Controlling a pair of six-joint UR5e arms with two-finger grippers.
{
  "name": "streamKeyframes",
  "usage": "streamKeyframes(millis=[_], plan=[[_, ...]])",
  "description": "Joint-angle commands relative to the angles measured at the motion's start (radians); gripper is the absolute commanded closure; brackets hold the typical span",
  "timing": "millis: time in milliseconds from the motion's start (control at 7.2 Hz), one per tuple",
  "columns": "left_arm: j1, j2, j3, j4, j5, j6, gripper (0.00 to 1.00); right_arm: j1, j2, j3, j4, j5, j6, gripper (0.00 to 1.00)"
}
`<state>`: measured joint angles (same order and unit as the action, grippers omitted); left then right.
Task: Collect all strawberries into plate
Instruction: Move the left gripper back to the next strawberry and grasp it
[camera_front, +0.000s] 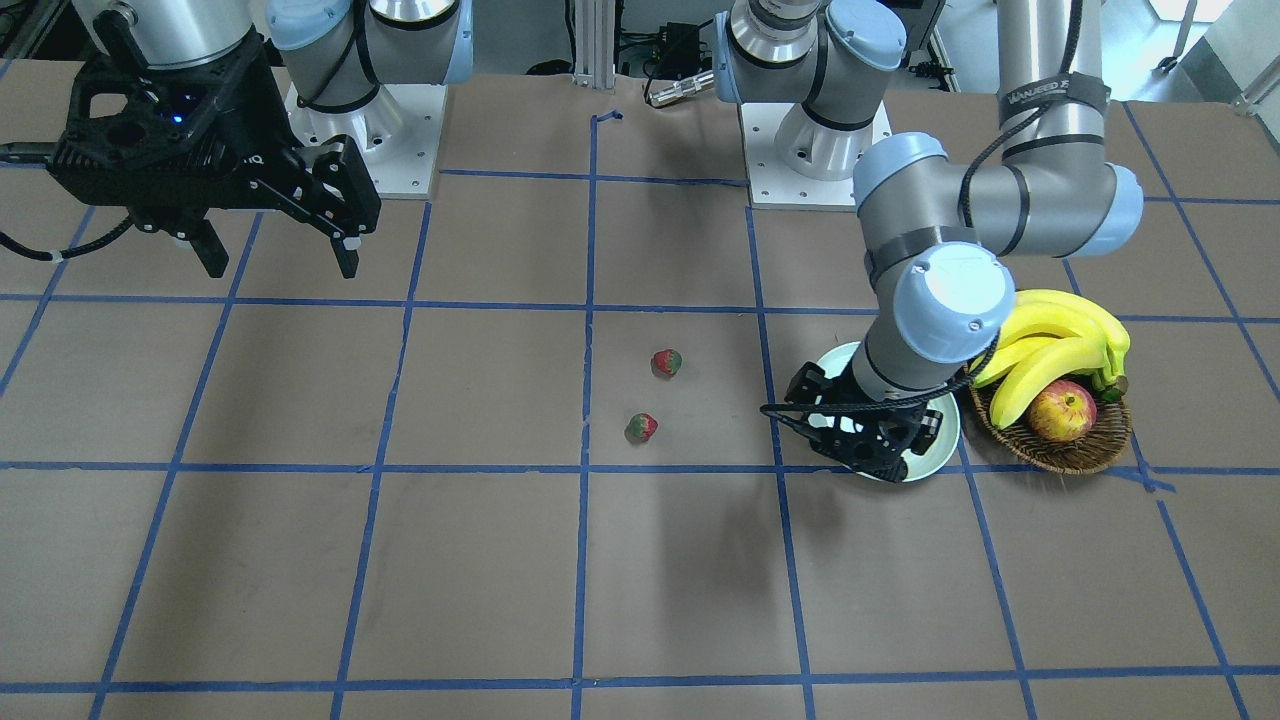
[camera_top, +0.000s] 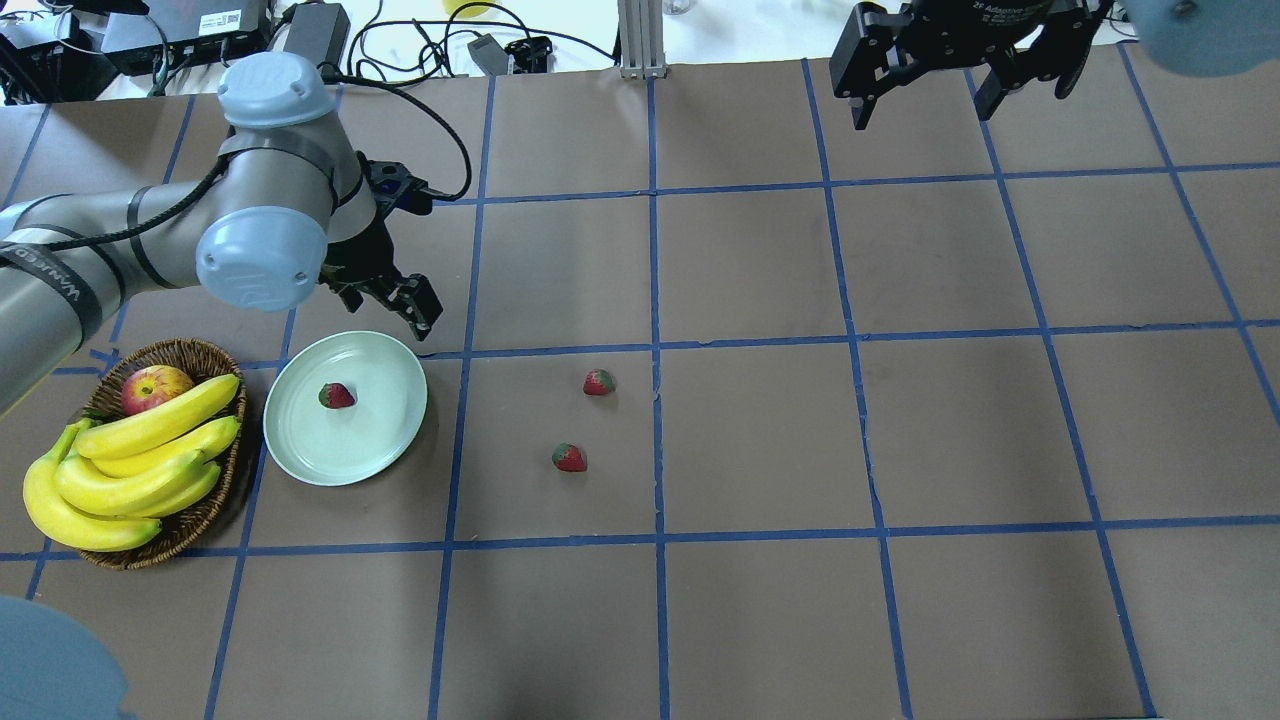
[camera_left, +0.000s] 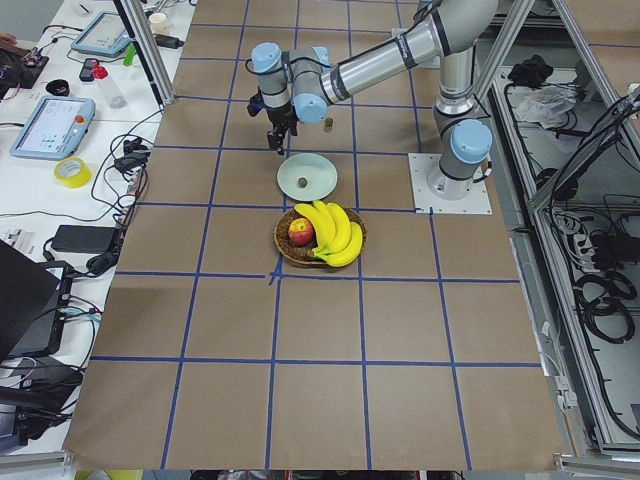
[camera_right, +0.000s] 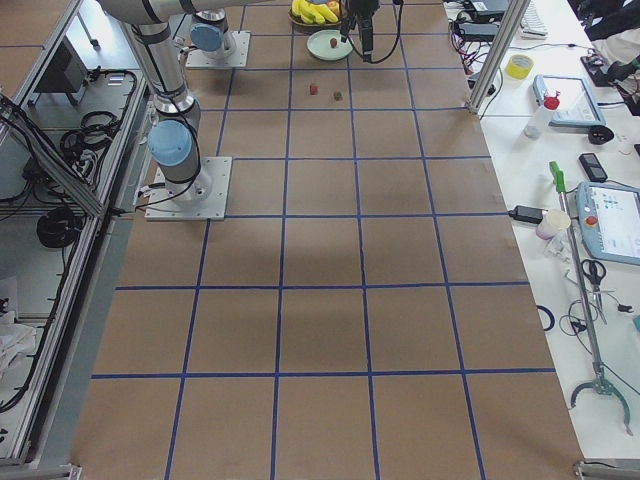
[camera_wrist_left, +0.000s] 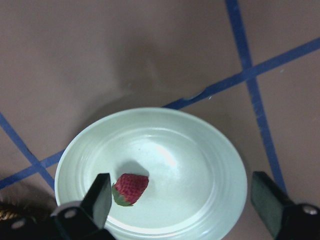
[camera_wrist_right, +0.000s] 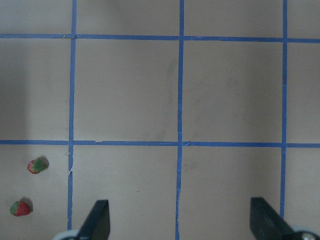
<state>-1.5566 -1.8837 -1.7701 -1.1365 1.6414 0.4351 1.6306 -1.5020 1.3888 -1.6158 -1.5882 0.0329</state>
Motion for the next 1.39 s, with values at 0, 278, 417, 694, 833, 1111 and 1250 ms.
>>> streamKeyframes(millis=[0,278,417,694,833,1111,1250], plan=[[-0.117,-0.023,-0.003,0.099,-0.122,-0.253,0.00,0.000,-0.001,0.007,-0.004,-0.003,0.001,0.00],[-0.192,-0.054,-0.015,0.164,-0.214,-0.326,0.00,0.002,-0.001,0.007,-0.003,-0.003,0.001,0.00],[-0.224,-0.073,-0.020,0.182,-0.215,-0.355,0.00,0.000,-0.001,0.007,-0.001,-0.003,0.001,0.00],[-0.237,-0.122,-0.055,0.250,-0.216,-0.346,0.06,0.000,-0.001,0.007,-0.003,-0.003,0.001,0.00],[-0.243,-0.141,-0.066,0.250,-0.218,-0.345,0.05,0.000,-0.001,0.007,-0.001,-0.003,0.001,0.00],[-0.247,-0.158,-0.065,0.251,-0.218,-0.352,0.07,0.000,-0.001,0.009,-0.001,-0.003,-0.001,0.00],[-0.249,-0.160,-0.066,0.251,-0.219,-0.342,0.15,0.000,-0.001,0.009,-0.001,-0.006,-0.001,0.00]])
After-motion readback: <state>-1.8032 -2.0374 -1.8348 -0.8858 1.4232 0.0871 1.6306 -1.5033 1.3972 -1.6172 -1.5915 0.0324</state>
